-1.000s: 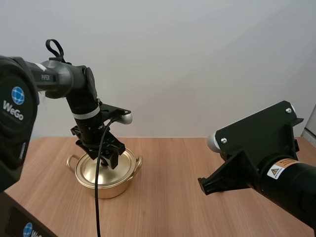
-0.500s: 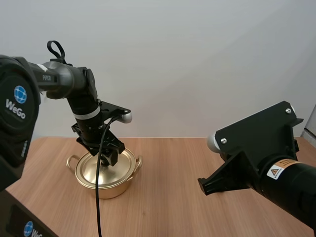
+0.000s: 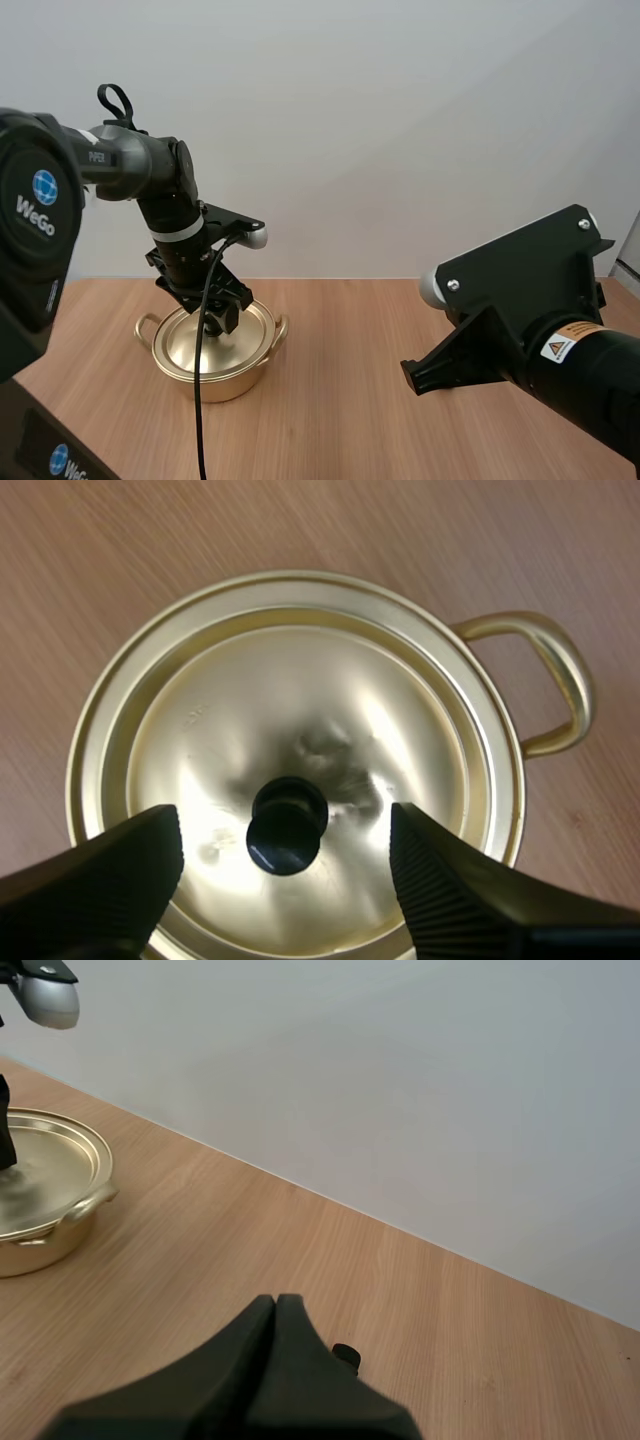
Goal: Open the pot, put the car inside, and close it
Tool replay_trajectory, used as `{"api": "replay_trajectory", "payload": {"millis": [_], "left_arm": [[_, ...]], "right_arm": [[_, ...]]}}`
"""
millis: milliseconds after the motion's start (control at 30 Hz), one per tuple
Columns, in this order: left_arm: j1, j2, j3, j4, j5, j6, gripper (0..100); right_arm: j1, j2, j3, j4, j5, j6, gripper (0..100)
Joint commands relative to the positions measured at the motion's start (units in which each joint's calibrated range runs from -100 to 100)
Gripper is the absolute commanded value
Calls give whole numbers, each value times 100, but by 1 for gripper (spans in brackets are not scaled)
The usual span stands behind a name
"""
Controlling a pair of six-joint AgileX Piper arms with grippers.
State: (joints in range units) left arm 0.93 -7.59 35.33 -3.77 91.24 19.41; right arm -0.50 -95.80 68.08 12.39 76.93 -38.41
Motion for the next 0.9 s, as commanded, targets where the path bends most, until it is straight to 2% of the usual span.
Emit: {"api": "replay_trajectory", "payload": {"millis": [0,333,467,667,800,867], "left_arm": [[3,154,7,10,38,-104,96],[3,255,-6,10,-287,-95,96],[3,255,-6,10,-398,-95,90],[3,255,-6,10,-302,-63,60],[3,255,-6,10,-256,-29,46],[3,255,-6,10,-290,-29,33]], "right_arm": [[-2,-2,-8,0,0,0,0],[-2,-2,-8,0,0,0,0],[-2,-2,-8,0,0,0,0],[-2,-2,-8,0,0,0,0],[-2,-2,-8,0,0,0,0],[-2,-2,-8,0,0,0,0]]}}
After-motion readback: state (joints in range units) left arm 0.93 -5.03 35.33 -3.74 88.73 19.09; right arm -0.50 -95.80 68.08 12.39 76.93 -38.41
